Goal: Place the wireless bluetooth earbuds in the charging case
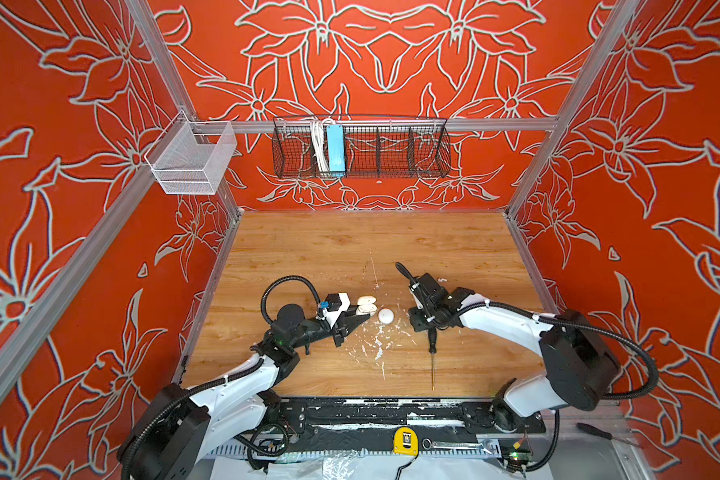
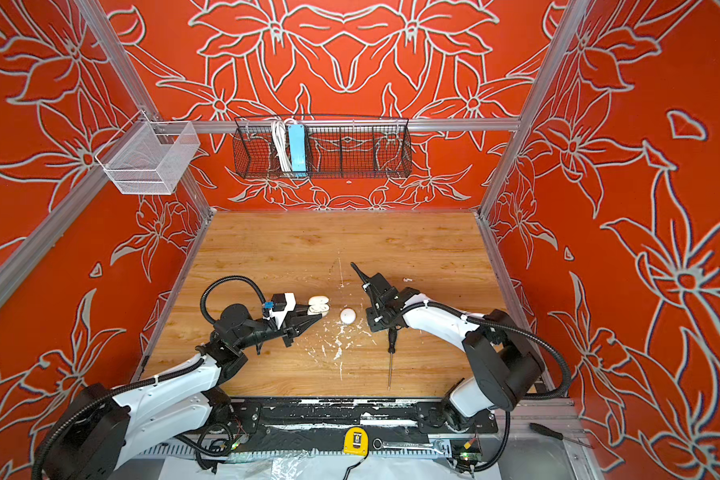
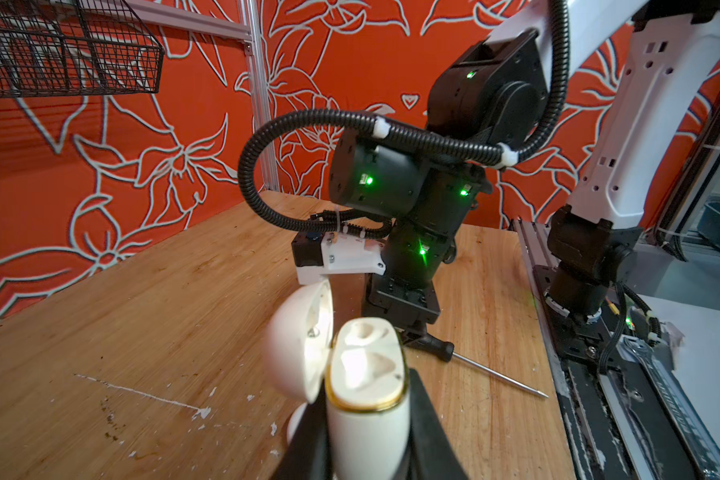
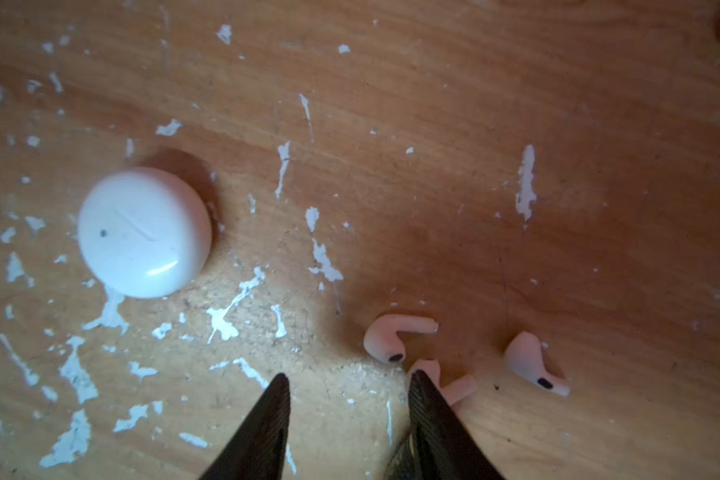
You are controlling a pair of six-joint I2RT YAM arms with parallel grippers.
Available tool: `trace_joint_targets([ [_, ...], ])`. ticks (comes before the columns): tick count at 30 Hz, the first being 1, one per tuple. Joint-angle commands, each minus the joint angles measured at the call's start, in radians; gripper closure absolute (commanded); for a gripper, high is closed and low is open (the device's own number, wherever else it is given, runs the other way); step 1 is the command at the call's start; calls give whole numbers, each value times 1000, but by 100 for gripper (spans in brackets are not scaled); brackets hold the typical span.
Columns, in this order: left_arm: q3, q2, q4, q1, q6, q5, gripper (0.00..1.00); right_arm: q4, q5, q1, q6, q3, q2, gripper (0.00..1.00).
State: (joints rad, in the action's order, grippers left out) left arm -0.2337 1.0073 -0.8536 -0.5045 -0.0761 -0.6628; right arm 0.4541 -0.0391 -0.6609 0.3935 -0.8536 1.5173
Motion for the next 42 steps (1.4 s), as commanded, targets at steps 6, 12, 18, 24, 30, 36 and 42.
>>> trace_joint_targets([
  [6,-18,-12,7,-11,-24,3,100,-30,2,4,27,-30,56,53],
  [12,-21,-12,13,-16,-30,5,100,-53,28,4,31,-41,82,55],
  [18,-39,-12,57,-24,-49,1,100,-100,78,0,40,-44,78,57],
  [24,-36,-58,66,-35,-62,8,100,-149,133,-2,93,-46,89,62],
  [30,-36,-65,77,-42,-73,17,100,-167,86,-2,118,-25,62,63],
  [36,-37,-75,86,-50,-79,19,100,-140,-47,14,103,-20,10,56],
  [42,-36,-99,110,-58,-96,35,100,-126,-29,20,71,-59,106,46],
])
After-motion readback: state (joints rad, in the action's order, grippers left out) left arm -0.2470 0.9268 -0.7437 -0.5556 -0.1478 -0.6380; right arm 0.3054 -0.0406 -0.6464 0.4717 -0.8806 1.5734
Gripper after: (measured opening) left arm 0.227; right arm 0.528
